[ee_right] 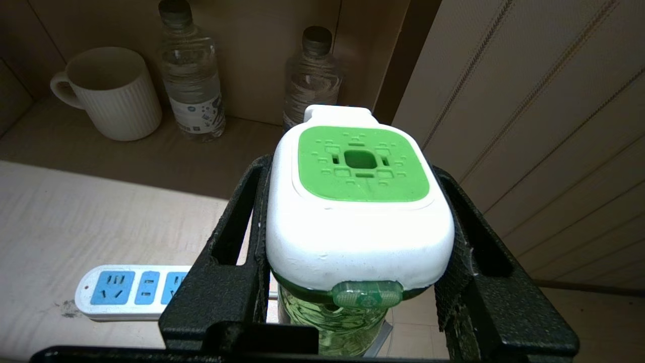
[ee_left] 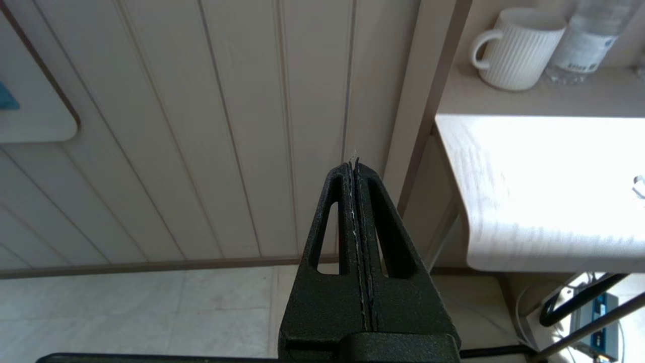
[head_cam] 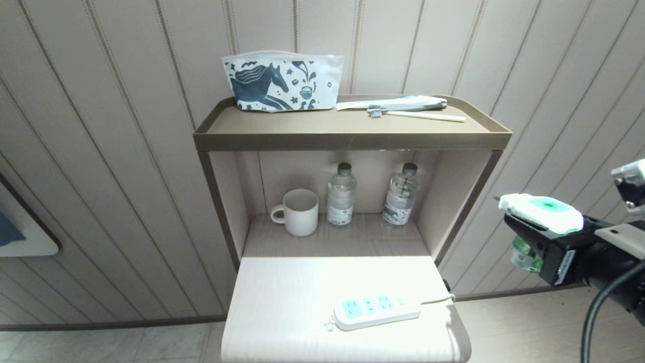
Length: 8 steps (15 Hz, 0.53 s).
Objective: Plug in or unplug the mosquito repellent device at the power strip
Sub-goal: Place the mosquito repellent liquid on the table
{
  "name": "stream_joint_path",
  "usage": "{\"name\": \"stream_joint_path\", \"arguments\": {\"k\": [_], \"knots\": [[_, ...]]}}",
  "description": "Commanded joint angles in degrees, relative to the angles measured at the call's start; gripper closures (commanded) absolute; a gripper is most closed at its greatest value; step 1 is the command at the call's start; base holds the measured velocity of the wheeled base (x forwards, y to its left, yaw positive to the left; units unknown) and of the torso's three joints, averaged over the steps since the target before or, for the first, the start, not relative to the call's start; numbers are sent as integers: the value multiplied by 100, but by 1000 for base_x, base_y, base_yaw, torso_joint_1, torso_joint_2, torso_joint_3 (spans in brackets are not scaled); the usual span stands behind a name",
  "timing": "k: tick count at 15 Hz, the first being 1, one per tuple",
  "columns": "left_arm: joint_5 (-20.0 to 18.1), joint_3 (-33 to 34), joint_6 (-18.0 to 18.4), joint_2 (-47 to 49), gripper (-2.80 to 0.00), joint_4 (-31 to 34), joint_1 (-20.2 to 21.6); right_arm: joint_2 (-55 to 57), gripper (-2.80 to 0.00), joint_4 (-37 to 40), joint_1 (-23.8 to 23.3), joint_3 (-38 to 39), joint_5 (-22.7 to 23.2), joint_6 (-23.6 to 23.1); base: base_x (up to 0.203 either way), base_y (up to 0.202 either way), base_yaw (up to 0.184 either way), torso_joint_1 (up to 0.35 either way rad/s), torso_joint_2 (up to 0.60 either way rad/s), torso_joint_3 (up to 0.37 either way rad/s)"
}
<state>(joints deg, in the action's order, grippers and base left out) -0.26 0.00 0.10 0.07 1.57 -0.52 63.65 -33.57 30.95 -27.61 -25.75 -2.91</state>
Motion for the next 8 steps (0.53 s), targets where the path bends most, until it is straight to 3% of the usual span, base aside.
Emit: {"name": "stream_joint_path", "arguments": {"k": [1, 8], "knots": [[0, 0, -1, 10, 0, 1, 0, -72, 0, -9, 7, 19, -9, -7, 0, 0, 0, -237, 518, 279], [0, 0, -1, 10, 0, 1, 0, -72, 0, -35, 34, 25, -15, -7, 0, 0, 0, -245, 540, 295]]}}
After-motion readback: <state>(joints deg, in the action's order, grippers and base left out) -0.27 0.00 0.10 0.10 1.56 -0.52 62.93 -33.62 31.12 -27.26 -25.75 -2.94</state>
